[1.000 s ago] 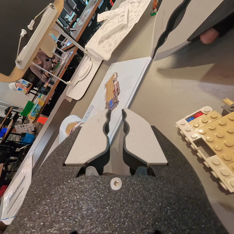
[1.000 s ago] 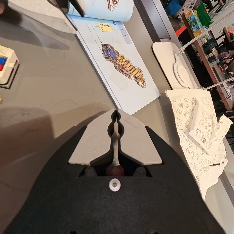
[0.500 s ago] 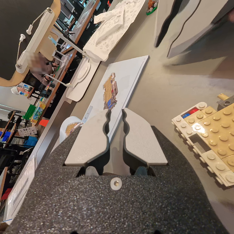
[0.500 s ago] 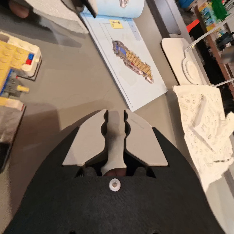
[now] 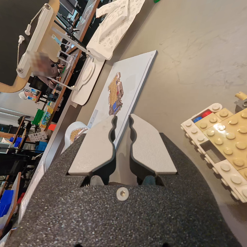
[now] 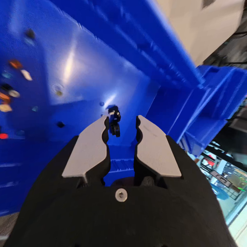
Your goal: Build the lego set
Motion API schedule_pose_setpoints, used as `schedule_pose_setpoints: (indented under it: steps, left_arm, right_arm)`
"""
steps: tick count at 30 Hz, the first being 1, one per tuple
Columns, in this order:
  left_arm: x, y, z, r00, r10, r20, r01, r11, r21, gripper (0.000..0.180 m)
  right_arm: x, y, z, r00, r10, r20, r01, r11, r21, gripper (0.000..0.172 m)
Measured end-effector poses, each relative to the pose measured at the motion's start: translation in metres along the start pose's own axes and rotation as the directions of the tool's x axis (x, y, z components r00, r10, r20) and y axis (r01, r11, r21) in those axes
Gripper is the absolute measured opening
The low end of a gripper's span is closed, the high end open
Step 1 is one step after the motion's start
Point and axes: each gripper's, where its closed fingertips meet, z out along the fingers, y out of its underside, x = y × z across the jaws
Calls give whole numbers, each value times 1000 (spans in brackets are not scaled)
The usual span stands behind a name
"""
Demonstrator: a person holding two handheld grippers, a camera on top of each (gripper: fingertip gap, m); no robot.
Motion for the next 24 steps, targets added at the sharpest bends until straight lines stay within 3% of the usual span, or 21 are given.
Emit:
schedule_pose_setpoints:
  steps: [6,12,16,19,24]
  left_arm:
    - [0,1,-1,1000,20,17,-20,1000,-6,18]
    - [-1,2,-1,1000,9,20,-9,1000,-6,18]
    - [-2,3,-1,1000,5,20,-5,1000,-11,18]
    - [-3,3,-2,1000,-8,20,8,1000,-11,17]
    - [-4,4,-1,1000,-18,22,18,1000,-16,17]
  right_arm:
    - [-6,29,46,981,-34,189,49,996,-76,31]
    - [-5,39,68,975,-31,219,63,988,-143,7]
    - [1,26,57,984,-33,173,50,995,-92,6]
    - [4,-7,26,992,-64,106,65,998,-4,6]
    - [-37,-123,-66,982,-186,26,171,942,288,6]
